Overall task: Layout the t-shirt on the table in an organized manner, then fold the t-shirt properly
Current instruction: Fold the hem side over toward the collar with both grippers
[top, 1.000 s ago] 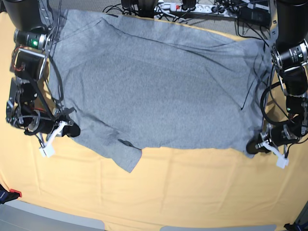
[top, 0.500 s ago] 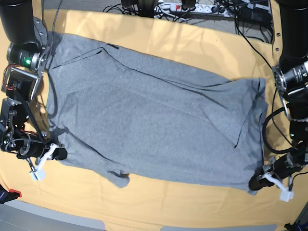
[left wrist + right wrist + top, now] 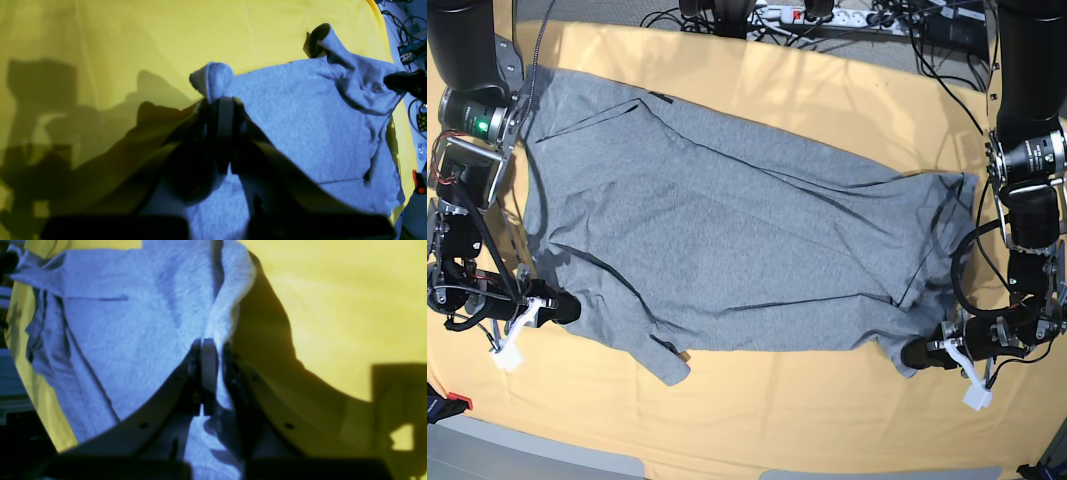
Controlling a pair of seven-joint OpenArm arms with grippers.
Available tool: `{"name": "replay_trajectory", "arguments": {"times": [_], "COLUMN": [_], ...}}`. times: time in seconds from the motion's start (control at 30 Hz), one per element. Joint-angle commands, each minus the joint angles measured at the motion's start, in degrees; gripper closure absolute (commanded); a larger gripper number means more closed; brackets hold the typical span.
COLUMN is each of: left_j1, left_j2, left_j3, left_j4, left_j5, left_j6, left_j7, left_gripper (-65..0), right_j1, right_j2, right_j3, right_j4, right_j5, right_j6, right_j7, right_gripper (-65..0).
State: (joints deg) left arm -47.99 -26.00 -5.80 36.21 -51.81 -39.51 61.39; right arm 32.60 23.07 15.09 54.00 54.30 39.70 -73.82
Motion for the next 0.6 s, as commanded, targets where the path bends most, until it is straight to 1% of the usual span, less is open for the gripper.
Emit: {"name": "replay_trajectory", "arguments": {"times": [0.0, 0.07, 0.17, 0.23, 0.33, 0.47, 0.57], "left_j1": [-2.2, -1.8, 0.2, 2.8, 8.2, 15.3, 18.0], "left_j2": [-0.7, -1.0, -1.8, -2.6, -4.2, -8.0, -11.1], "left_j3": [-0.1, -0.1, -0.1, -0.2, -0.2, -0.2, -0.2], "left_j4": [1.3, 2.3, 6.7, 11.4, 20.3, 30.4, 32.5], "left_j5": [-1.6, -2.4, -6.5, -7.4, -8.4, -8.7, -8.7], "left_j6": [-0.5, -0.5, -0.5, -0.5, -0.5, -0.5, -0.5], "left_j7": [-0.8, 0.1, 2.3, 2.8, 3.0, 1.6, -0.1], "left_gripper": [0.0, 0.0, 0.0, 0.0, 0.0, 0.0, 0.0], "right_j1": [1.2, -1.1, -6.7, -10.5, -15.2, -18.5, -19.5], "right_j2": [1.0, 1.0, 1.1, 1.3, 2.7, 5.7, 7.4], "right_j3": [0.3, 0.3, 0.3, 0.3, 0.3, 0.3, 0.4], "right_j4": [2.5, 6.8, 15.8, 21.7, 29.0, 33.0, 33.1], "right_j5": [2.2, 3.1, 3.1, 3.0, 2.7, 2.7, 2.6], "right_j6": [0.3, 0.3, 0.3, 0.3, 0.3, 0.3, 0.3], "right_j7": [0.4, 0.2, 0.3, 0.9, 1.3, 1.3, 1.4], "right_gripper": [0.0, 0.0, 0.0, 0.0, 0.0, 0.0, 0.0]}}
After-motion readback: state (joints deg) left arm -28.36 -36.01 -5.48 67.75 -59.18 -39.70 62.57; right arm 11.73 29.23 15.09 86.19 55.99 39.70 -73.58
